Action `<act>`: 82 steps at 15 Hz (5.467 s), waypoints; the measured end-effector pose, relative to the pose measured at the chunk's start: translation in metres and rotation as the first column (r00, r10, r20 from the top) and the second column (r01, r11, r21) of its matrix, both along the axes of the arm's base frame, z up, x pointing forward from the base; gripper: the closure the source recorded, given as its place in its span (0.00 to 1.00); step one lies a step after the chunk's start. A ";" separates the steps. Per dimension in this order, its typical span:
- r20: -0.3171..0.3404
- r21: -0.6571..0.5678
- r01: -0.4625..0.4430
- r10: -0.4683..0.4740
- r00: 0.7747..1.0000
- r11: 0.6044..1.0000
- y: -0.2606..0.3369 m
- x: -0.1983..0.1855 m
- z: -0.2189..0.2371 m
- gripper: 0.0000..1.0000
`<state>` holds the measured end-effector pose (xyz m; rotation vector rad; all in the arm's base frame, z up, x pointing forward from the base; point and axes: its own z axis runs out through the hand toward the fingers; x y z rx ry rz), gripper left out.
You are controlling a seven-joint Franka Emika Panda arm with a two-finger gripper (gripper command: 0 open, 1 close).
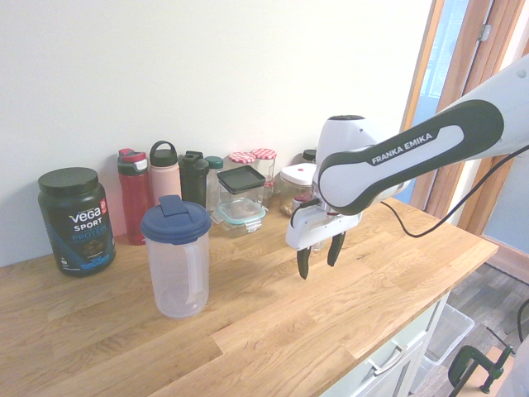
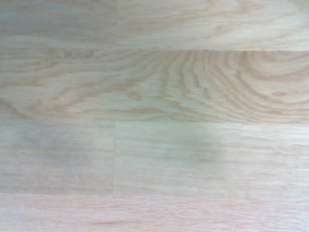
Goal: Pour me some water
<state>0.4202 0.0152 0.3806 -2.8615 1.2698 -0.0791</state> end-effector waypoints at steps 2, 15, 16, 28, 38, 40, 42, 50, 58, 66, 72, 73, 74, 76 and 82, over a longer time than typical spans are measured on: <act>-0.001 -0.001 -0.004 0.004 1.000 1.000 0.001 0.000 0.000 0.00; 0.258 -0.067 0.163 -0.141 0.956 0.984 0.222 -0.062 0.092 0.00; 0.284 -0.070 0.153 -0.128 0.950 0.986 0.237 -0.060 0.095 0.00; 0.402 -0.113 0.094 -0.042 0.914 0.989 0.301 0.012 0.064 1.00; 0.425 -0.099 0.110 -0.058 0.903 0.989 0.295 0.026 0.065 1.00; 0.425 -0.098 0.112 -0.060 0.903 0.989 0.294 0.026 0.065 1.00; 0.426 -0.097 0.115 -0.063 0.903 0.989 0.293 0.028 0.065 1.00; 0.427 -0.086 0.125 -0.077 0.901 0.988 0.287 0.032 0.066 1.00; 0.420 -0.102 0.043 0.004 0.907 0.994 0.257 -0.026 0.112 1.00; 0.315 -0.149 -0.196 0.235 0.920 0.969 0.121 -0.112 0.148 1.00; 0.271 -0.160 -0.297 0.331 0.904 0.941 -0.007 -0.166 0.150 1.00; 0.277 -0.157 -0.309 0.342 0.898 0.938 -0.027 -0.173 0.157 1.00; 0.283 -0.150 -0.314 0.345 0.895 0.938 -0.048 -0.179 0.160 1.00; 0.287 -0.128 -0.307 0.332 0.898 0.943 -0.091 -0.189 0.157 1.00; 0.249 -0.091 -0.293 0.306 0.919 0.952 -0.190 -0.187 0.140 1.00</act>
